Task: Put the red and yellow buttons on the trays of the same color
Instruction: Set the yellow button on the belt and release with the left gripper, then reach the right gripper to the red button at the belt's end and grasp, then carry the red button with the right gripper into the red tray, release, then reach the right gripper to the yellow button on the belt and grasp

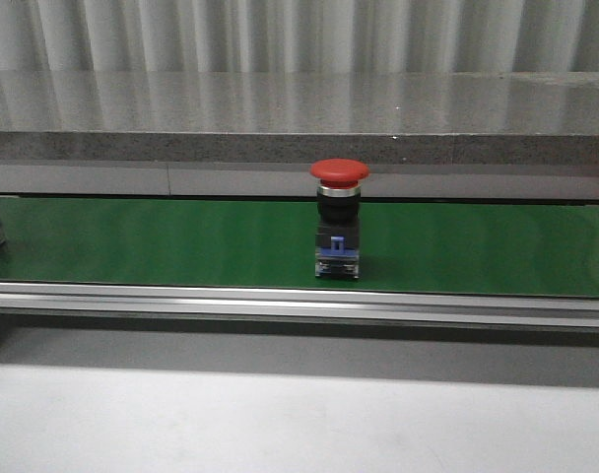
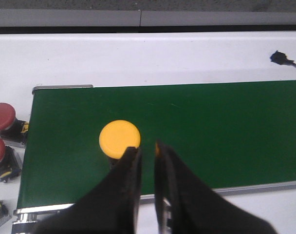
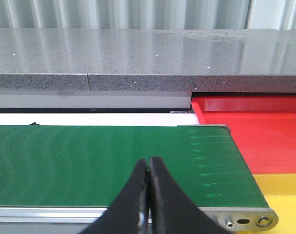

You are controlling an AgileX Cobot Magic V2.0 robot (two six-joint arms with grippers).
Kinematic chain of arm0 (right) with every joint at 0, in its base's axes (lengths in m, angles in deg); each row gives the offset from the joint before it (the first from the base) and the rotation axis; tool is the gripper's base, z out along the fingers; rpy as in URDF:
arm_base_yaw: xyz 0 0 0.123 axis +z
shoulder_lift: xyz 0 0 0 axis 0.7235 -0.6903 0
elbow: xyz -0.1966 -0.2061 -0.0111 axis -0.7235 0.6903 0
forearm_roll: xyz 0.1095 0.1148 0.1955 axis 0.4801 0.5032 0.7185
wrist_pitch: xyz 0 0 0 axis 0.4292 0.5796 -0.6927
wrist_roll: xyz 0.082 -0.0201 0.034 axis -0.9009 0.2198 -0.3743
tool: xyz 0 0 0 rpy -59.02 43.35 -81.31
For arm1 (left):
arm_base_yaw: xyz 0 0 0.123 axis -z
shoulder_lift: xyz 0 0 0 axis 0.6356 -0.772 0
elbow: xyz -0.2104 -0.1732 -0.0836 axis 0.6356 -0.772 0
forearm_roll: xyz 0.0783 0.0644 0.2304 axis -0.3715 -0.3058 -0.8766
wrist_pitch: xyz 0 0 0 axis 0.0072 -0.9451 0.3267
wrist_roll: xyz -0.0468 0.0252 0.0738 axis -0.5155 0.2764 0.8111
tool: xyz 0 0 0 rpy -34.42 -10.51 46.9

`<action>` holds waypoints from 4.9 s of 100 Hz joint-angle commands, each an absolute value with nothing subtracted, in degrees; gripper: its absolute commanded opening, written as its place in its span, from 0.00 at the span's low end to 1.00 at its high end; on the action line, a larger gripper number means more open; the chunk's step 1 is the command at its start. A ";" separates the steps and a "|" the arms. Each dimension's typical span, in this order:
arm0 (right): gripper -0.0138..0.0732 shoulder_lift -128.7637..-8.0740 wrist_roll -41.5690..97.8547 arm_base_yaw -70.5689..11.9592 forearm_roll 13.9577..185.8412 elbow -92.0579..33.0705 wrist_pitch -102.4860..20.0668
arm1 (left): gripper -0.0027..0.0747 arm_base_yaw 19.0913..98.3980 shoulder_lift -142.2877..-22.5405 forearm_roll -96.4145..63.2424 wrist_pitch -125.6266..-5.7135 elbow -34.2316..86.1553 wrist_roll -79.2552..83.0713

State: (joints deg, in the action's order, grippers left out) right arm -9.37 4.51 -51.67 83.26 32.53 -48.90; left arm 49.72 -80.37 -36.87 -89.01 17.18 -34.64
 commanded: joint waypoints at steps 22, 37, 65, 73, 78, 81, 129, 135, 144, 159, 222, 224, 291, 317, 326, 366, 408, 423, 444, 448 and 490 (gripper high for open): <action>0.08 -8.89 5.05 -51.78 83.30 31.36 -53.20 | 0.01 51.38 -62.61 -35.97 -85.10 8.45 -34.60; 0.08 -8.89 5.05 -51.78 83.30 31.36 -53.39 | 0.01 51.38 -55.64 -35.97 -85.97 3.29 -34.60; 0.08 -9.34 5.05 -50.90 83.36 27.22 -50.84 | 0.01 51.38 -45.35 -35.97 -88.57 -2.09 -34.60; 0.08 -11.95 4.99 -50.16 84.03 22.46 -43.79 | 0.01 51.38 -43.04 -35.97 -88.69 -2.09 -34.60; 0.08 -14.62 4.99 -49.76 84.27 19.85 -40.12 | 0.01 51.38 -42.33 -35.97 -88.69 -2.09 -34.60; 0.08 -16.87 4.99 -49.46 84.27 18.14 -37.70 | 0.01 51.38 -42.11 -35.97 -88.69 -2.09 -34.60; 0.76 -48.30 5.15 -42.85 88.89 -8.61 -15.06 | 0.01 51.38 -41.98 -35.97 -88.81 -2.09 -34.60; 0.89 -52.24 5.15 -41.93 89.31 -11.32 -13.38 | 0.01 51.38 -41.98 -35.97 -88.81 -2.09 -34.60; 0.90 -57.22 5.15 -40.50 90.49 -14.73 -9.72 | 0.01 51.38 -41.98 -35.97 -88.81 -2.09 -34.60; 0.89 -64.94 6.73 -37.08 91.66 -19.79 -4.46 | 0.01 51.38 -41.98 -35.97 -88.81 -2.09 -34.60; 0.82 -83.23 6.09 -36.08 94.59 -23.63 -11.81 | 0.01 51.38 -41.98 -35.97 -88.81 -2.09 -34.60; 0.80 -83.77 6.09 -36.41 94.59 -23.63 -12.54 | 0.01 51.38 -41.98 -35.97 -88.81 -2.09 -34.60; 0.33 -86.09 6.09 -54.48 93.64 -31.23 -19.27 | 0.01 51.38 -41.98 -35.97 -88.81 -2.09 -34.60; 0.33 -86.79 6.09 -64.75 93.64 -31.41 -26.55 | 0.01 51.38 -41.98 -35.97 -88.81 -2.09 -34.60; 0.33 -87.54 6.09 -67.91 93.64 -31.49 -28.77 | 0.01 51.38 -41.98 -35.97 -88.81 -2.09 -34.60; 0.33 -101.07 6.09 -75.54 93.75 -38.20 -28.89 | 0.01 51.38 -41.98 -35.97 -88.81 -2.09 -34.60; 0.34 -114.81 6.09 -75.21 99.37 -46.51 -33.89 | 0.01 51.38 -41.98 -35.97 -88.81 -2.09 -34.60; 0.44 -116.38 6.09 -75.21 99.71 -46.51 -35.21 | 0.01 51.38 -41.98 -35.97 -88.81 -2.09 -34.60; 0.79 -116.26 6.09 -75.21 99.76 -46.51 -35.10 | 0.01 51.38 -41.98 -35.97 -88.81 -2.09 -34.60; 0.79 -116.13 6.09 -75.21 99.76 -46.51 -34.74 | 0.01 51.38 -41.98 -35.97 -88.81 -2.09 -34.60; 0.79 -100.62 6.09 -75.10 99.76 -33.48 -37.10 | 0.01 51.38 -41.98 -35.97 -88.81 -2.09 -34.60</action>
